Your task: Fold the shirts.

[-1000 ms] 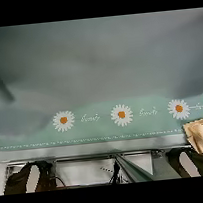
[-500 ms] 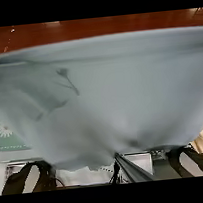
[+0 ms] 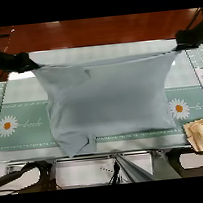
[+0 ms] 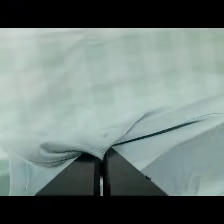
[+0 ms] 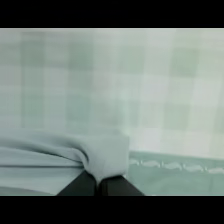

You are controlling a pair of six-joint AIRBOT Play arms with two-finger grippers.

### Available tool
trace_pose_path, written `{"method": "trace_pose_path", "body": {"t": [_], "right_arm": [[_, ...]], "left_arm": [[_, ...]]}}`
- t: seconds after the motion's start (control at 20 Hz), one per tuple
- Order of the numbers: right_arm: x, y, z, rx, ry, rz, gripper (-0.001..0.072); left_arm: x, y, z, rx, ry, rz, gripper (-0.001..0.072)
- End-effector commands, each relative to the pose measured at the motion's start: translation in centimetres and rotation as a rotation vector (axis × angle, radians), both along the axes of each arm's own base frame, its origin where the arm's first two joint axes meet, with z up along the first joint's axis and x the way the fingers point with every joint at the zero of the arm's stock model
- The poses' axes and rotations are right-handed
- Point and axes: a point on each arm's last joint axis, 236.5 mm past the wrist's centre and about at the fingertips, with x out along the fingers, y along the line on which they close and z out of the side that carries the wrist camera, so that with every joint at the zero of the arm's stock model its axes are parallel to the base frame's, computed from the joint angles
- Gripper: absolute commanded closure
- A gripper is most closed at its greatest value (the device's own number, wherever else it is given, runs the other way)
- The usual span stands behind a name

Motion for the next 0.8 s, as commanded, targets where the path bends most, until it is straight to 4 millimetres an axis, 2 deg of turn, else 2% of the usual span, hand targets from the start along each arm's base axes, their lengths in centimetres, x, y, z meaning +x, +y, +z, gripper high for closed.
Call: {"method": "trace_pose_path", "body": {"t": [0.0, 0.25, 0.35, 0.45, 0.6, 0.75], "right_arm": [[6.3, -1.1, -5.3, 0.005, -0.079, -0.067, 0.0689], [10.7, -1.2, -9.9, 0.041, -0.140, -0.115, 0.0689], [11.9, -1.3, -11.3, 0.055, -0.157, -0.147, 0.0689], [12.6, -0.8, -12.8, 0.091, -0.158, -0.163, 0.0689], [12.5, 0.2, -14.6, 0.138, -0.120, -0.169, 0.0689], [11.4, -0.6, -13.9, 0.128, -0.091, -0.172, 0.0689]], "left_arm": [[6.3, 0.0, -6.1, -0.007, -0.014, 0.066, 0.0683], [11.1, 0.7, -9.6, 0.001, -0.097, 0.173, 0.0683], [12.3, 0.9, -10.3, 0.001, -0.120, 0.203, 0.0684], [13.1, 0.3, -11.1, -0.020, -0.130, 0.223, 0.0683], [12.9, -1.2, -13.0, -0.022, -0.095, 0.199, 0.0683], [11.4, -0.9, -13.8, -0.009, -0.029, 0.167, 0.0684]]}}
